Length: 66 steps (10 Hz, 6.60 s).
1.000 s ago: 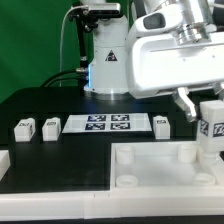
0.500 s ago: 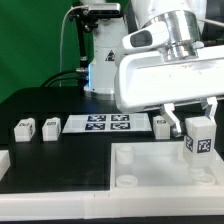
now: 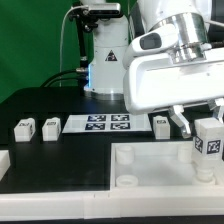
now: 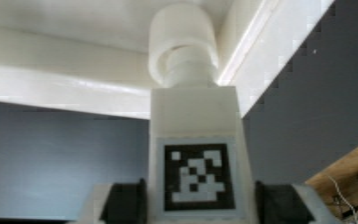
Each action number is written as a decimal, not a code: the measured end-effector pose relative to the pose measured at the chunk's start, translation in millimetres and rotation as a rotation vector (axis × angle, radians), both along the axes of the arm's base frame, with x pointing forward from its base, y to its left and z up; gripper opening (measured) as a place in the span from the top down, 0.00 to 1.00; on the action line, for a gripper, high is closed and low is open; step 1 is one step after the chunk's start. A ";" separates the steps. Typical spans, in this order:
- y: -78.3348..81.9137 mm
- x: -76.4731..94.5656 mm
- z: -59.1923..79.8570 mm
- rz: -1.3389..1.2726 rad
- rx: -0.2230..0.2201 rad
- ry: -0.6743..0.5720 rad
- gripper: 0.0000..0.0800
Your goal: Assemble one leg
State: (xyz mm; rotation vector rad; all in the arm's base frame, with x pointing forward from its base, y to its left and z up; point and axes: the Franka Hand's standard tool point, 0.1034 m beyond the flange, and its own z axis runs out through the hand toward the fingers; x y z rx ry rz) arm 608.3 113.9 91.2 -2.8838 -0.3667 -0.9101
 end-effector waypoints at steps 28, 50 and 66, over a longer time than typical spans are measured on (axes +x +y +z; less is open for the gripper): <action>13.8 6.5 16.3 0.022 0.006 0.417 0.19; -4.1 16.3 -13.8 -0.278 0.088 0.656 0.63; 9.7 10.7 -15.8 -1.286 0.488 0.789 0.22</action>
Offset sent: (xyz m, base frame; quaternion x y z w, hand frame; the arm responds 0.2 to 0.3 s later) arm 0.0039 0.0022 -0.0098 -0.0039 0.0061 0.0048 1.0000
